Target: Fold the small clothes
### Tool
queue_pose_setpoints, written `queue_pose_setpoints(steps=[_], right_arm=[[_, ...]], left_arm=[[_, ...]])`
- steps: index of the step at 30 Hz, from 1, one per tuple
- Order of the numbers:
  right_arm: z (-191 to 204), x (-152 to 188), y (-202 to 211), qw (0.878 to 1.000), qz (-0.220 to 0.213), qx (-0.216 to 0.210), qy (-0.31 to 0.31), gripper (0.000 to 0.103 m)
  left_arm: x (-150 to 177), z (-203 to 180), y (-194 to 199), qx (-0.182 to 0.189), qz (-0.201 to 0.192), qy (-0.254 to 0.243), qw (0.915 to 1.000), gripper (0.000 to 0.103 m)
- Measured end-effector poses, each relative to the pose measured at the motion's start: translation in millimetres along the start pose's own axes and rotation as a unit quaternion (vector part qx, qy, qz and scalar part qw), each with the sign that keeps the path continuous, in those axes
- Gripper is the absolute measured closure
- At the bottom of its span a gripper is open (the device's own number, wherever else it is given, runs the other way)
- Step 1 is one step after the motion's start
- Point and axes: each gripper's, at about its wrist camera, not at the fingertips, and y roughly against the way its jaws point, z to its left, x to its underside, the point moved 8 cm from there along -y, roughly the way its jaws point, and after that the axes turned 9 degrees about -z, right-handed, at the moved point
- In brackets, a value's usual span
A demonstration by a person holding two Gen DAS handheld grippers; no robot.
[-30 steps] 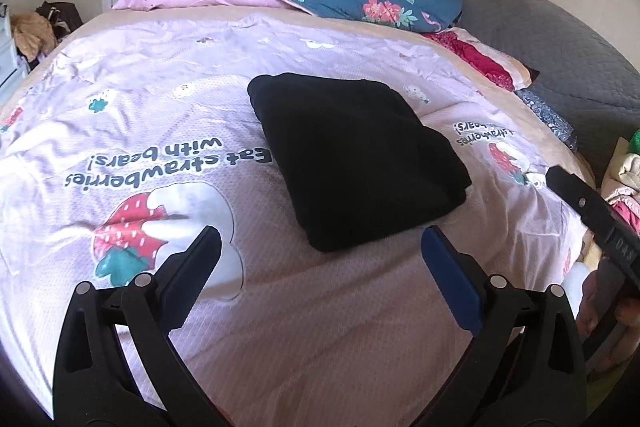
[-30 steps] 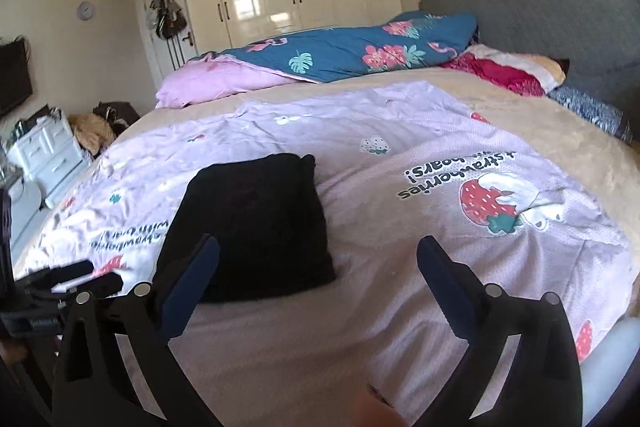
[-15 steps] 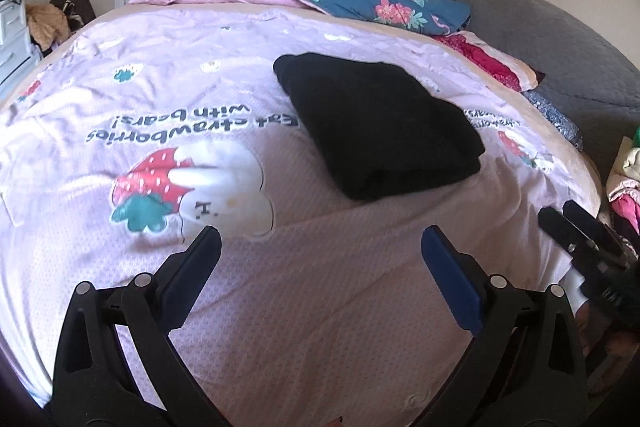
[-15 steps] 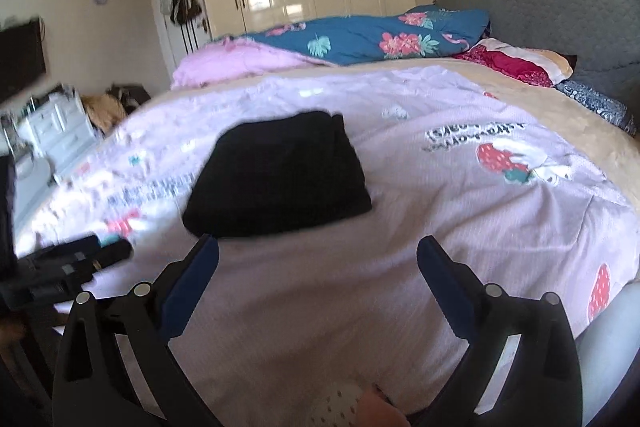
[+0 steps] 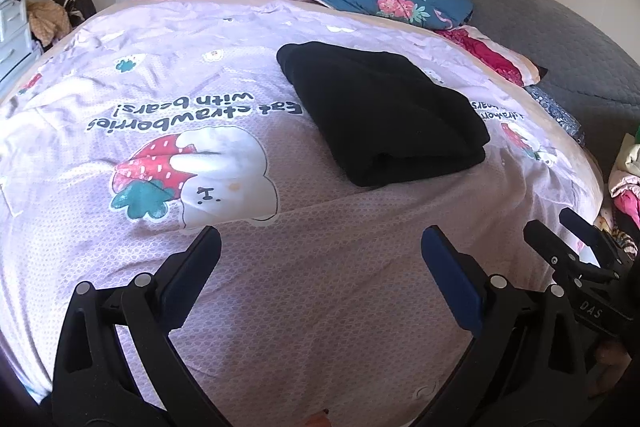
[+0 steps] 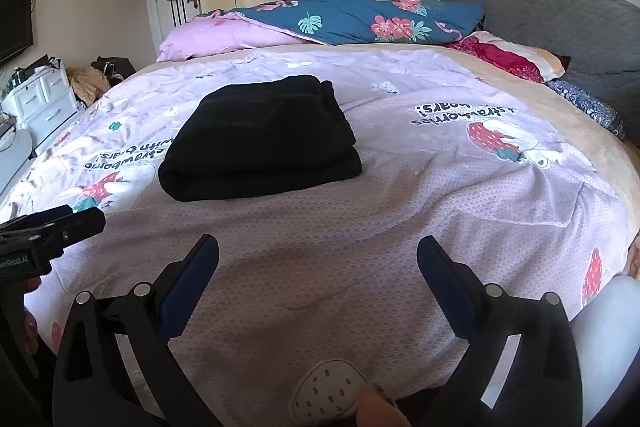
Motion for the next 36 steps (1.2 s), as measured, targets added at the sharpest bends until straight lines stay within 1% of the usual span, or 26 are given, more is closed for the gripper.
queue_pose_setpoints(steps=[10,25,36], right_arm=[[-4.1,-0.2,-1.0,1.000,0.003,0.004,-0.005,0.004],[-4.4,0.9,-1.0,1.000,0.005,0.006,-0.005,0.004],[-4.9,2.9,-2.4,1.000,0.009,0.005,-0.009,0.004]], left_arm=[[1.6,3.8,-1.0,-0.011,0.004,-0.003,0.9999,0.009],[-0.5,4.4,0.3,-0.010,-0.001,-0.005,0.9999,0.009],[1.1,5.1,-1.0,-0.013,0.004,-0.004,0.9999,0.009]])
